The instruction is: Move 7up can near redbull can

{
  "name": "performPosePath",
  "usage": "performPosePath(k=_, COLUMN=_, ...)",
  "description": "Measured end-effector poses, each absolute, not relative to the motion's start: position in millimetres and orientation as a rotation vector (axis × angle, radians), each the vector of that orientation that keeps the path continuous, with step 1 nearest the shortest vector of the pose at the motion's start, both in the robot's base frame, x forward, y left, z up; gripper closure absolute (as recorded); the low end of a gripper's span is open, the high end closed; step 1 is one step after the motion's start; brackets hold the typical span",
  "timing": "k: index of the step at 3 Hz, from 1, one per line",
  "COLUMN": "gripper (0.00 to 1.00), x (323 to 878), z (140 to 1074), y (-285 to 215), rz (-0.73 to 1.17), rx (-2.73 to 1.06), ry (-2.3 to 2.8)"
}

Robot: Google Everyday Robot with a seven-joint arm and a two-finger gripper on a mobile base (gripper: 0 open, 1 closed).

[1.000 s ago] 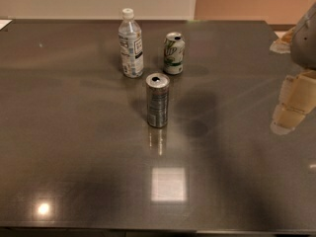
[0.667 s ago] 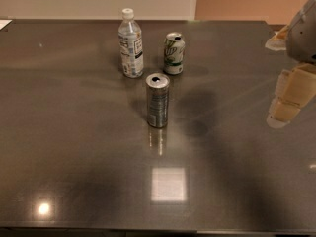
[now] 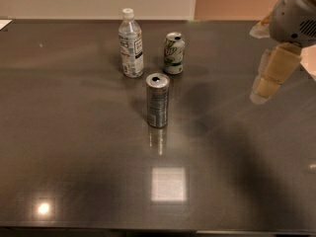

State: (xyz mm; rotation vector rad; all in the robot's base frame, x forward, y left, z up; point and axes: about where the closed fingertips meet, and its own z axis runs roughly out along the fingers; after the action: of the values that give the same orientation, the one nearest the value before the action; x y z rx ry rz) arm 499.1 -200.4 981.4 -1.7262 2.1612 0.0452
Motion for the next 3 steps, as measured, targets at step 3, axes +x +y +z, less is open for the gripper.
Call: performPosePath(k=3, gripper=0.00, x=579, z=976, y=-171, rz=0.124, rx=-1.728, ry=2.102)
